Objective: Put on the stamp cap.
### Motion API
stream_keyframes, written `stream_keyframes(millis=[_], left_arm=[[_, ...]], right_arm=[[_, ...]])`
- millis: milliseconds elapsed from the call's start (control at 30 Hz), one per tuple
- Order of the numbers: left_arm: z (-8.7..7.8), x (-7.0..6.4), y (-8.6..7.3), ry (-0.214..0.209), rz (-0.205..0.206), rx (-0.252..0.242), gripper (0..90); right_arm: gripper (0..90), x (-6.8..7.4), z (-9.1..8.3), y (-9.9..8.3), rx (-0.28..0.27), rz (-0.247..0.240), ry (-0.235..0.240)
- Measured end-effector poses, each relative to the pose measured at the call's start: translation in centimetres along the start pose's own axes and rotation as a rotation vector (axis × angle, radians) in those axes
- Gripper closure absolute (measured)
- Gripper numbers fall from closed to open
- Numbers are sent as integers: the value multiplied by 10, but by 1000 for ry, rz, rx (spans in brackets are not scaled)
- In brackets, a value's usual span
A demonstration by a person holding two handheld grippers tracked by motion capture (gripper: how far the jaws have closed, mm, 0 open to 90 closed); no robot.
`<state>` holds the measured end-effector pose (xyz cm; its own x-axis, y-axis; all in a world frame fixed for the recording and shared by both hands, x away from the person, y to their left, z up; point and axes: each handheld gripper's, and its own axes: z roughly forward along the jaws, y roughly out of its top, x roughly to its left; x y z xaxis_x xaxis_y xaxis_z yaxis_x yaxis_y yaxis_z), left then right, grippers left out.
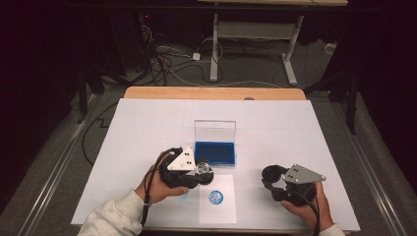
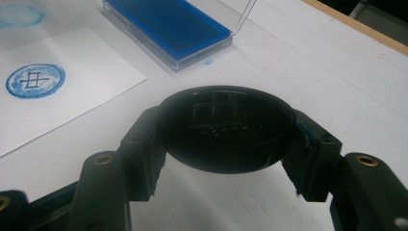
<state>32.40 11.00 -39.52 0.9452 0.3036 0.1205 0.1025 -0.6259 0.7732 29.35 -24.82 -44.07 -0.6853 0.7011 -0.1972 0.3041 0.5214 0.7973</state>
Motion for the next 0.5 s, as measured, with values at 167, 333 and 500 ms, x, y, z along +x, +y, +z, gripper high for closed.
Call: stream_keyframes(millis=[167, 333, 500], left_arm=[[-5, 4, -1, 21, -11, -3, 546], [-7, 5, -1, 22, -14, -9, 546], [-13, 8, -4, 33, -29, -12, 546]], right_arm=[[386, 2, 1, 0, 4, -8, 4], [386, 1, 1, 0, 5, -6, 3], [386, 1, 3, 1, 7, -12, 8]])
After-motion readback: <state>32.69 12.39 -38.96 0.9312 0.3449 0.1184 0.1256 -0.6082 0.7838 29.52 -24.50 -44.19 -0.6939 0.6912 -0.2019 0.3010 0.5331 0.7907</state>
